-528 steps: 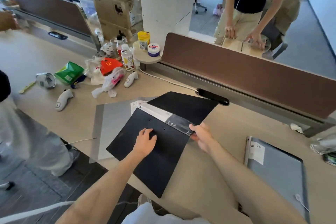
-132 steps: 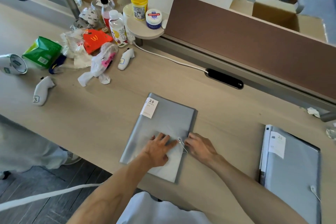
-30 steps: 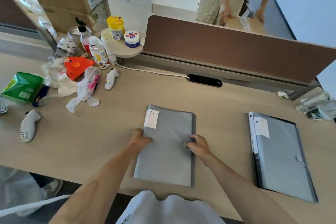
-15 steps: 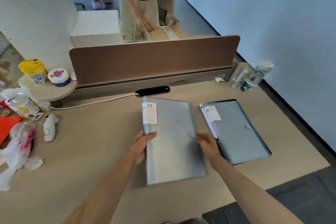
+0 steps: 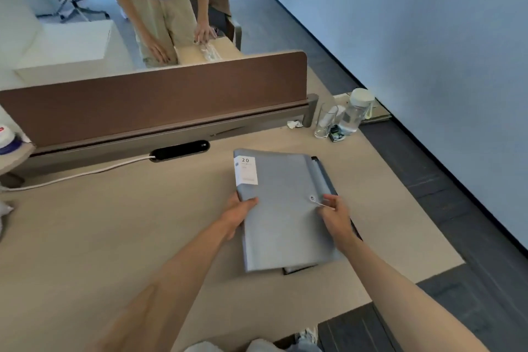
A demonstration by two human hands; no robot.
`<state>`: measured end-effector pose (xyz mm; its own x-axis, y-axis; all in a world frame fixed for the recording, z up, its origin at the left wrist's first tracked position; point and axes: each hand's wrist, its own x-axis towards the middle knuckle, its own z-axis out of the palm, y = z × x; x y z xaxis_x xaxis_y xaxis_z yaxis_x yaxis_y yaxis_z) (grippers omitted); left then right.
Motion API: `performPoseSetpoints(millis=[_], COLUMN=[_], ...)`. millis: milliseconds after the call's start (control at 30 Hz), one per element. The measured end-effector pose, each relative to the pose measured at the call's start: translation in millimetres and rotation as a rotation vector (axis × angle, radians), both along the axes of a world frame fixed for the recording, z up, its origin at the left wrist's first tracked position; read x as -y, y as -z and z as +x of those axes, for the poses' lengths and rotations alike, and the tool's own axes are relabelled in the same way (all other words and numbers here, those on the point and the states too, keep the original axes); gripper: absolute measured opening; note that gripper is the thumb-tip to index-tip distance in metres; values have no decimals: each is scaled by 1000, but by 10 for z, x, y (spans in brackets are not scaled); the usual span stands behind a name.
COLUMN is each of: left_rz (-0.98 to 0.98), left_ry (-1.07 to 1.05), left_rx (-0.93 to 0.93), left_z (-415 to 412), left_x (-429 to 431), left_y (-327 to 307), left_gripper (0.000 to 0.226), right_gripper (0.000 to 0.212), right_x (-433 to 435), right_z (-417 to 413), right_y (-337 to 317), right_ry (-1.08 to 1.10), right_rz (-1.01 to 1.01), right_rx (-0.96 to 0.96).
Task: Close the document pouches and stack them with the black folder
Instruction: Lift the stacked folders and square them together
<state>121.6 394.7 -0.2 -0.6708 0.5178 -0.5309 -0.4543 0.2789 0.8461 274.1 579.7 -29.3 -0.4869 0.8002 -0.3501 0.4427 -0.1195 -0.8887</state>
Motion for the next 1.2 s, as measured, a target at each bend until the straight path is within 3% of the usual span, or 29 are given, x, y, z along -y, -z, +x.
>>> performPoseSetpoints(millis=[133,233,333,567,667,833,933,1033,1100,1200], left_rz=[-99,-399,-551,-471,-393,-278,-229,-131,-88,-43], left_ry=[-40,8,43,-135,-217,-223,-286,-264,-221,-249], left_rx=[12,-13,-35,65,109,259,267,260,223,105], left_z=[265,440,587,742,692,652,672,626,549,379], left_x=[-461,-643,-715,-902,-905,-820,-804,-774,-721,-606], left_y=[84,253,454,502,502,446,400,207,67,-130], left_gripper=[38,74,70,66,54,59,46,50,67,81], right_gripper=[30,29,40,44,52,68,77,94,107,99], right_x=[-624,-885,-999,-980,-995,-1056,-1116,-1191,-1189,-1129], right_z=[111,207,262,289,252,189,178,83,-26,-276], right_y=[163,371,597,623,586,546,462,267,93,-221], right_ry=[-76,-267,-443,-474,-456,-493,-540,-494,-444,-375], right_rz=[18,117,223,267,247,145,34,-58,-146,-230], right_rx=[49,251,435,450,432,494,483,402,293,98])
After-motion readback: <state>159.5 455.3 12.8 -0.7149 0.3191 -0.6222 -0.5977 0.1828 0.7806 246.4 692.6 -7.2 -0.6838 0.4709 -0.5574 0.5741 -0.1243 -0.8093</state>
